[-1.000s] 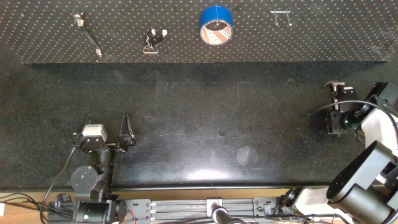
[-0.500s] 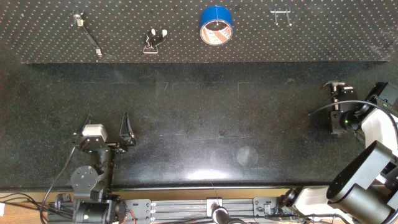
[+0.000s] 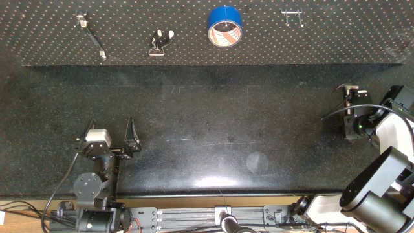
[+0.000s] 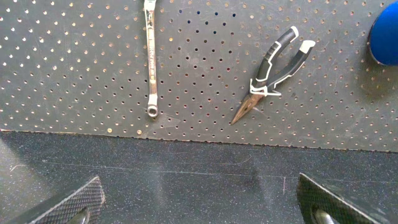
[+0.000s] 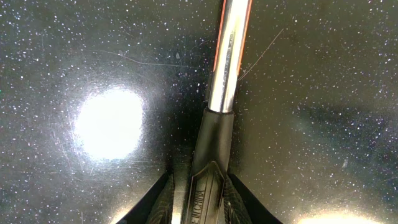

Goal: Place Tools Onto Pegboard

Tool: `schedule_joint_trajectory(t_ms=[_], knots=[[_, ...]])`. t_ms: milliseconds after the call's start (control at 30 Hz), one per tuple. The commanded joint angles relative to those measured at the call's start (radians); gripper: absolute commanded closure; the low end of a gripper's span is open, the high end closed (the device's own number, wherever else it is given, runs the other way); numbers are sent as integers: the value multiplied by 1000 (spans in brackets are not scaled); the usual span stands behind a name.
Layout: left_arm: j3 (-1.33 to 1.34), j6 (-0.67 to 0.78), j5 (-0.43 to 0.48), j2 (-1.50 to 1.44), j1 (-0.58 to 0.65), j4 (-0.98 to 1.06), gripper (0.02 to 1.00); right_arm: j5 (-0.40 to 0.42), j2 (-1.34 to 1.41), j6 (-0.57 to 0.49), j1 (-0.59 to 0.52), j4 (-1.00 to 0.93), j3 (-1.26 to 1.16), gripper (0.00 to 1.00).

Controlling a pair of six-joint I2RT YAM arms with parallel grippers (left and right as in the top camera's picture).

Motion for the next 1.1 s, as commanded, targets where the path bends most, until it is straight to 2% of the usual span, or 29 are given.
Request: schedule_joint_trajectory(t_ms=[33, 133, 200, 1100], knots=[[-2, 13, 6, -10, 5, -7, 23, -6, 10, -14, -1, 0, 5, 807], [-2, 13, 6, -10, 5, -7, 20, -6, 10, -14, -1, 0, 5, 886], [-2, 13, 6, -10, 5, -7, 23, -6, 10, -14, -1, 0, 5, 904], [-2, 13, 6, -10, 5, -7, 23, -6, 10, -15, -1, 5, 5, 904]])
